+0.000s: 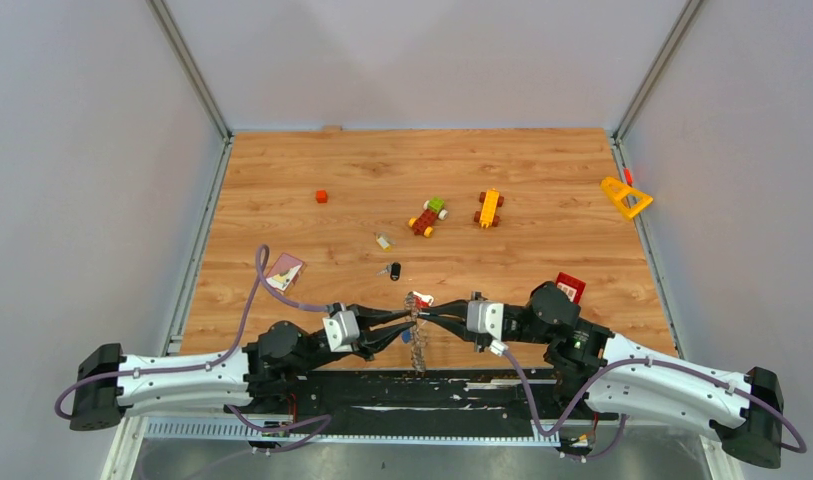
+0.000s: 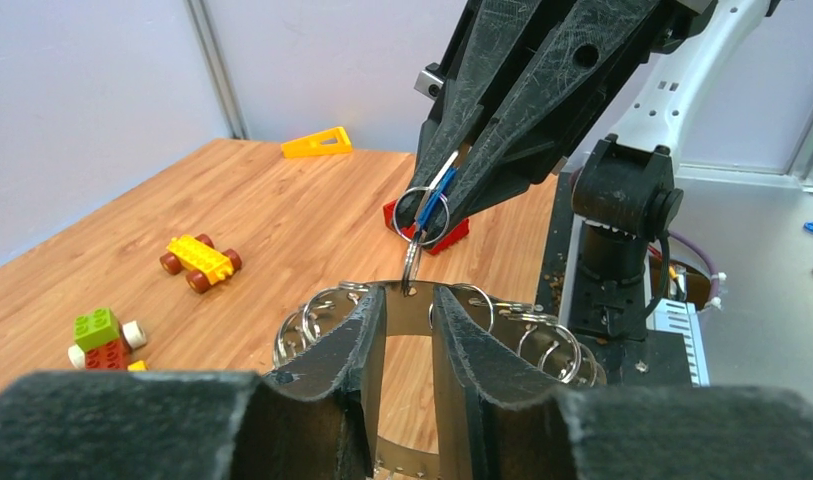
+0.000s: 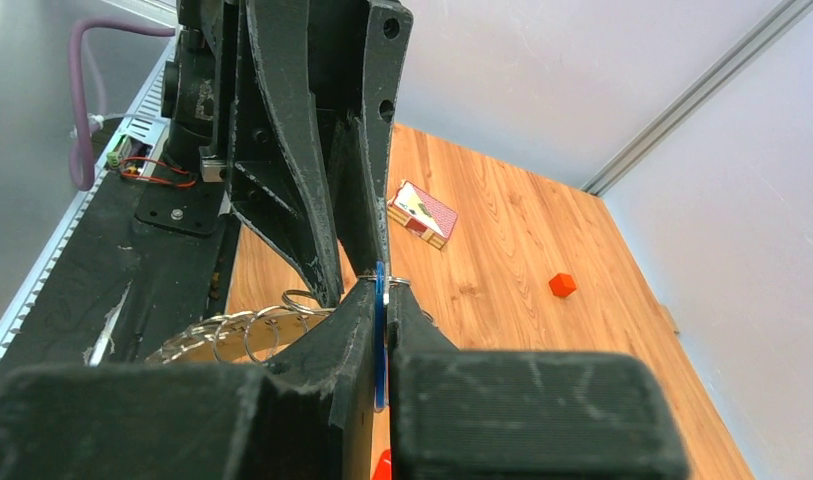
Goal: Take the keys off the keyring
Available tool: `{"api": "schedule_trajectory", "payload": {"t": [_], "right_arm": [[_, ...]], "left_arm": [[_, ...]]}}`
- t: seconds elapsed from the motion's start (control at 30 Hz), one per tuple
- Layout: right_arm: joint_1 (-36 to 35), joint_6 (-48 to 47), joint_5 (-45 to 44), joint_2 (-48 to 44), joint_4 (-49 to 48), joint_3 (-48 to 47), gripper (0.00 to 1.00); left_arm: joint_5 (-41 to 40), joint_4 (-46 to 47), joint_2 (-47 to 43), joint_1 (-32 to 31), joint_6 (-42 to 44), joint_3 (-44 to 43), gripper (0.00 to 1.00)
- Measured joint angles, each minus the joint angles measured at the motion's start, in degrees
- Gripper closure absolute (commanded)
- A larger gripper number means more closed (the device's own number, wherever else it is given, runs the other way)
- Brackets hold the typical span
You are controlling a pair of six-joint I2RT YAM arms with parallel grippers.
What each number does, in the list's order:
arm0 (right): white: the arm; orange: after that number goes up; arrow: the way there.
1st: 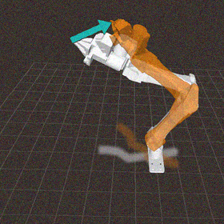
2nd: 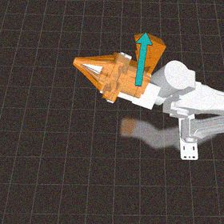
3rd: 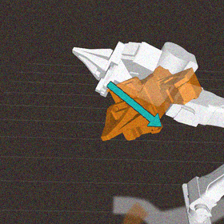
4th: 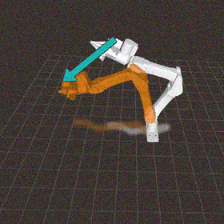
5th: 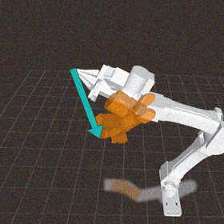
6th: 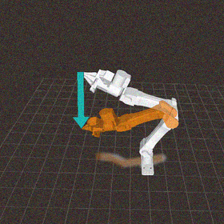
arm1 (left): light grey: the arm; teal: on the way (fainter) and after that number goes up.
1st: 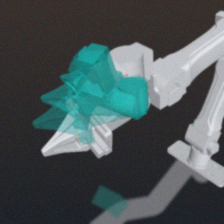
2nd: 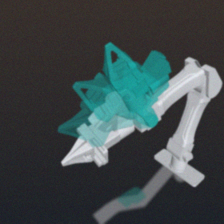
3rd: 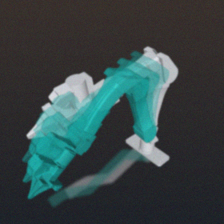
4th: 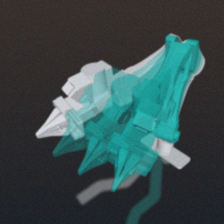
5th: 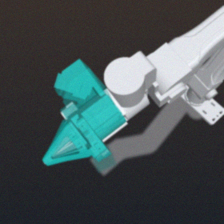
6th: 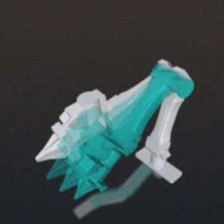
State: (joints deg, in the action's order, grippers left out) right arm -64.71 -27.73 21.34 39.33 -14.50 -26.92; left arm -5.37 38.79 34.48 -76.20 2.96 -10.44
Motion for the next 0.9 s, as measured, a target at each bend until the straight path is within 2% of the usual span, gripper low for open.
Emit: {"api": "schedule_trajectory", "payload": {"t": [0.3, 0.4, 0.57, 0.9], "right_arm": [[0.0, 1.0, 1.2, 1.4, -0.9, 0.0, 1.00], [0.0, 1.1, 1.2, 1.6, -0.9, 0.0, 1.00], [0.1, 1.2, 1.3, 1.7, -1.7, 0.0, 1.00], [0.1, 1.1, 1.3, 1.8, -1.6, 0.0, 1.00]], "left_arm": [[0.3, 1.3, 1.9, 0.1, -0.1, 0.0, 0.79], [0.4, 1.3, 2.0, 0.1, -0.2, 0.0, 0.85], [0.7, 1.4, 2.0, 0.0, -0.6, 0.0, 1.00], [0.1, 0.3, 0.9, 0.0, -0.6, 0.0, 1.00]]}}
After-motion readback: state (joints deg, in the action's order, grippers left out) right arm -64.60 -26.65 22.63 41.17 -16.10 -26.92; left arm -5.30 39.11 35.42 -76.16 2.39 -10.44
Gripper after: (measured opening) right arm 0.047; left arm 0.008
